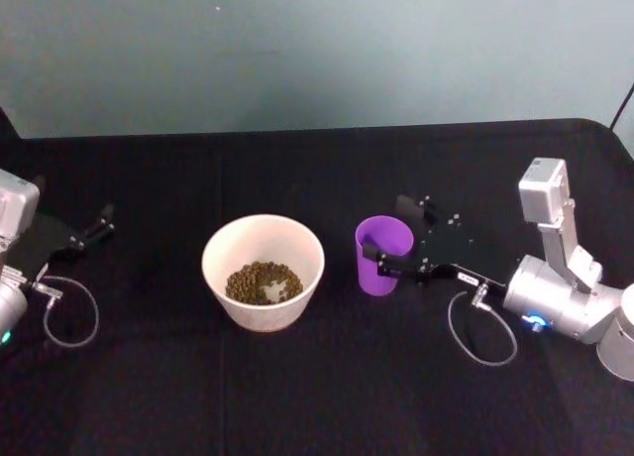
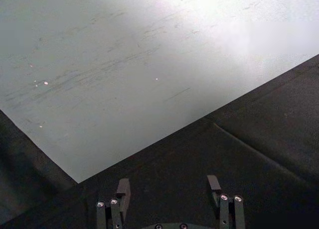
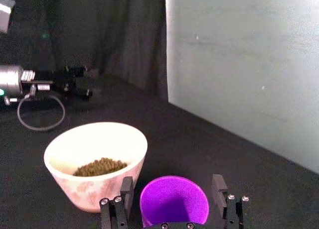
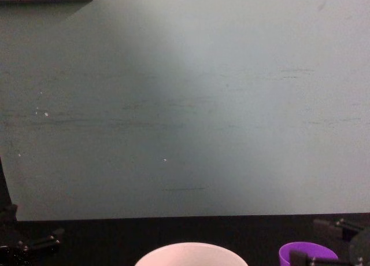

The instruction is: Pick up the cup and pour the mung beans from the cup into the bowl.

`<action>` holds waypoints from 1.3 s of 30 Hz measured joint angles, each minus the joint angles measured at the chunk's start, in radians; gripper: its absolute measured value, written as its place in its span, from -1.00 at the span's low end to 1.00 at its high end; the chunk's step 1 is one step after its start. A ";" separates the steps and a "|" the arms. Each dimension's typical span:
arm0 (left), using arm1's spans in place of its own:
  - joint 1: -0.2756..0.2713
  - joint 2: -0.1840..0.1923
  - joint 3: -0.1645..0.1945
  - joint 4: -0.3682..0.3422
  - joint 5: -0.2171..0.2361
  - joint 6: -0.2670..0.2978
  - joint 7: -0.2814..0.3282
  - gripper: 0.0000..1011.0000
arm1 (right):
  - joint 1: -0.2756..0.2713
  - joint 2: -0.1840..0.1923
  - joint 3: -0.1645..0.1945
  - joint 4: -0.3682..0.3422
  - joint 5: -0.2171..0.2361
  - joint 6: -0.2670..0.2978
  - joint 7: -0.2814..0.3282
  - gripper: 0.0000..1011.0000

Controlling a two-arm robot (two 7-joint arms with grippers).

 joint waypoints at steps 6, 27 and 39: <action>0.000 0.000 0.000 0.000 0.000 0.000 0.000 0.98 | -0.049 0.014 0.045 -0.085 0.027 0.007 -0.039 0.98; 0.000 0.000 0.000 0.000 0.000 0.000 0.000 0.98 | -0.204 -0.145 0.218 -0.222 -0.192 0.034 -0.623 0.98; 0.000 0.000 0.000 0.000 0.000 0.000 0.000 0.98 | -0.192 -0.172 0.237 -0.189 -0.245 0.017 -0.667 0.98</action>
